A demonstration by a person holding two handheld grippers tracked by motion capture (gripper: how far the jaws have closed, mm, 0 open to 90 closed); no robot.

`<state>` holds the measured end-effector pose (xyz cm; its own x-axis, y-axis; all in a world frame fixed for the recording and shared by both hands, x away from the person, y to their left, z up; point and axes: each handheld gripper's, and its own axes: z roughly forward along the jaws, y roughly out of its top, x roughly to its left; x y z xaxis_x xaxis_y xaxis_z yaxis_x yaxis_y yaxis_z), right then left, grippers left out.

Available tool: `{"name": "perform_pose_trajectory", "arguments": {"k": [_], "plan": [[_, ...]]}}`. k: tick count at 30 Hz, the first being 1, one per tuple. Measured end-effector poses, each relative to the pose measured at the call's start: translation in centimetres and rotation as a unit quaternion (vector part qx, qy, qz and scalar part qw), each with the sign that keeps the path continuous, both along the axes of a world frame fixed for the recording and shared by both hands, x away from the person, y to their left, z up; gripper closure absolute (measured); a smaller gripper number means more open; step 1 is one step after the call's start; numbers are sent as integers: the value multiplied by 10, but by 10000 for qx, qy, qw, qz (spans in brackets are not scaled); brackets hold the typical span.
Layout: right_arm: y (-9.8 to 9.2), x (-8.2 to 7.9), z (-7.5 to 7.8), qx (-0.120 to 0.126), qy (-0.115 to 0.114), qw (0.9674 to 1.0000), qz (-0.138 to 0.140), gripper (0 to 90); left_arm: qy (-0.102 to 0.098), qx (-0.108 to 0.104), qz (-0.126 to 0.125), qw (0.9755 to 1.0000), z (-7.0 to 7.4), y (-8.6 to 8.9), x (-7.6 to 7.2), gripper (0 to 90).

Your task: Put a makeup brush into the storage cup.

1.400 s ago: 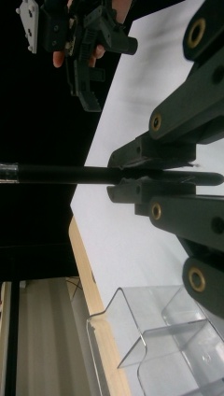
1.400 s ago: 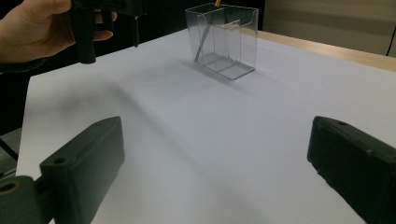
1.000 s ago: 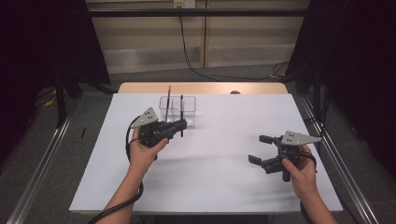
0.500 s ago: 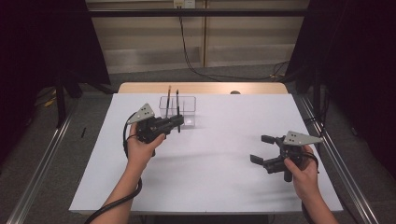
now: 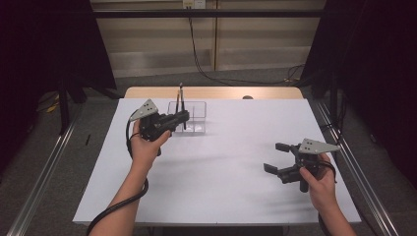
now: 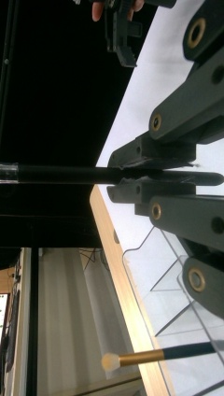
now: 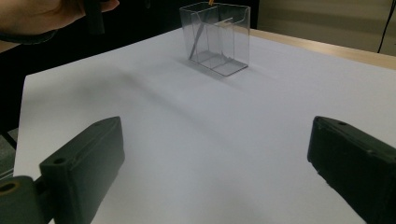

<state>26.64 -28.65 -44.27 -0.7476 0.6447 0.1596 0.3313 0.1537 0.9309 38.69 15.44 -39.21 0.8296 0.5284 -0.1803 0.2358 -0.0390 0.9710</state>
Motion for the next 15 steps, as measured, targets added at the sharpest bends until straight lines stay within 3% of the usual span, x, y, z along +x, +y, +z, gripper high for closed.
{"name": "perform_pose_trajectory", "arguments": {"k": [15], "plan": [[-1, -1, -1, -23, 17, 10000, -20, 38, 65, 26, 245, 9997, -5, 9, 12, 837]]}}
